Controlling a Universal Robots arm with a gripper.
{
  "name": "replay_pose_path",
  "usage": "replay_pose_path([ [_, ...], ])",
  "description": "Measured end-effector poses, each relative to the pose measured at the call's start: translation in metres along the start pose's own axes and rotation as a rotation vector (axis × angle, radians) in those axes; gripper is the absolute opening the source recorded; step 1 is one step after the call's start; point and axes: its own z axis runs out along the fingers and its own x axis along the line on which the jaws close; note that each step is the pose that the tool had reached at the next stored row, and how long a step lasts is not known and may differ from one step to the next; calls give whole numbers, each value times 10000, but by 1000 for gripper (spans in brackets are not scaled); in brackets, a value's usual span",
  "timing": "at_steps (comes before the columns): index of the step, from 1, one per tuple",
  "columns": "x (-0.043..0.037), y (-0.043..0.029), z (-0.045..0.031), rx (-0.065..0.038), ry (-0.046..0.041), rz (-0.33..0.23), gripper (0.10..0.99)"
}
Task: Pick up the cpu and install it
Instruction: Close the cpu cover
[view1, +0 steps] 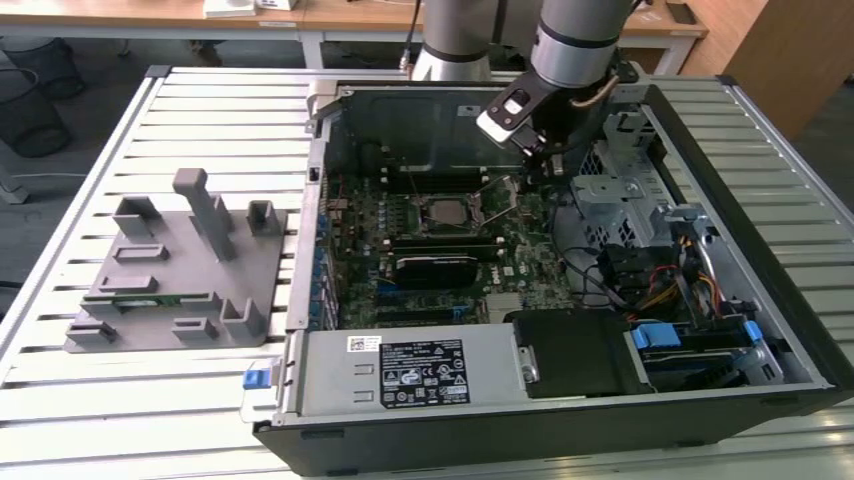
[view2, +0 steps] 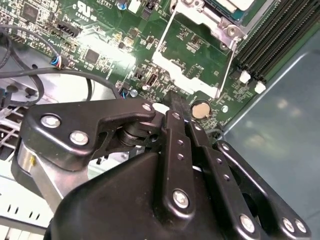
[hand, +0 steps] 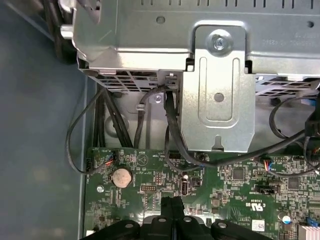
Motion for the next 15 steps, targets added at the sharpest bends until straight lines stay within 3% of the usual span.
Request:
replay_pose_path([
  [7,0,-53,30,0,1,-6,106],
  [15,6,-139,-41,2,9,-5,106],
])
